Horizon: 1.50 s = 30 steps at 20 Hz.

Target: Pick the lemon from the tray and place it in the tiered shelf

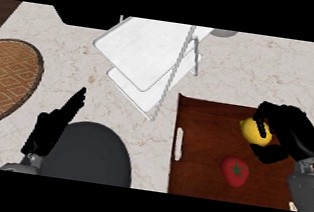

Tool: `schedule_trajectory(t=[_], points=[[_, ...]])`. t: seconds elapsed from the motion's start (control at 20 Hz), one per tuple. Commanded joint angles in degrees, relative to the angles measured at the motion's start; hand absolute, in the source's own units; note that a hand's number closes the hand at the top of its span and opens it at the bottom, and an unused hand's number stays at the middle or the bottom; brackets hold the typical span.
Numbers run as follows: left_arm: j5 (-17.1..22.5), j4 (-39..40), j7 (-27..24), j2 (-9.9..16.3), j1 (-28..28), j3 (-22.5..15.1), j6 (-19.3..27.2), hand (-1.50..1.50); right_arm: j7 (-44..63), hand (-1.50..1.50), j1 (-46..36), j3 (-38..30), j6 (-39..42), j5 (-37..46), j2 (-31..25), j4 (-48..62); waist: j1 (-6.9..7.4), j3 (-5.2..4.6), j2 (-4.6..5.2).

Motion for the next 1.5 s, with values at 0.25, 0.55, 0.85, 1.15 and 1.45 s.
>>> schedule_trajectory(t=[0.25,0.55,0.85,1.15,1.45], points=[[0.3,-4.1,2.6,0.7,1.8,-0.3,-1.4,0.00,-20.3,1.50,-16.6,-3.6,9.5,-7.0,-9.3,11.8,0.12,0.04,-0.09],[-0.5,1.9,0.2,-0.4,-2.7,1.2,0.6,0.00,-16.5,1.50,-25.9,-12.8,14.6,-17.9,-5.5,9.7,-0.44,-0.01,-0.08],[-1.6,4.7,-0.9,-1.1,-3.1,1.1,1.0,0.00,-4.4,1.50,-37.3,-17.4,20.2,-24.5,-2.2,9.9,-0.51,-0.04,-0.14],[0.4,1.1,0.6,0.8,-2.1,2.2,-2.3,0.00,-0.9,1.50,-44.3,-13.3,10.2,-18.7,3.6,16.7,-0.04,0.00,-0.08],[-2.3,3.9,-4.6,-0.8,0.9,0.6,-0.1,0.00,2.0,1.50,-59.3,-14.0,5.2,-16.0,6.1,33.4,1.08,-0.06,0.28]])
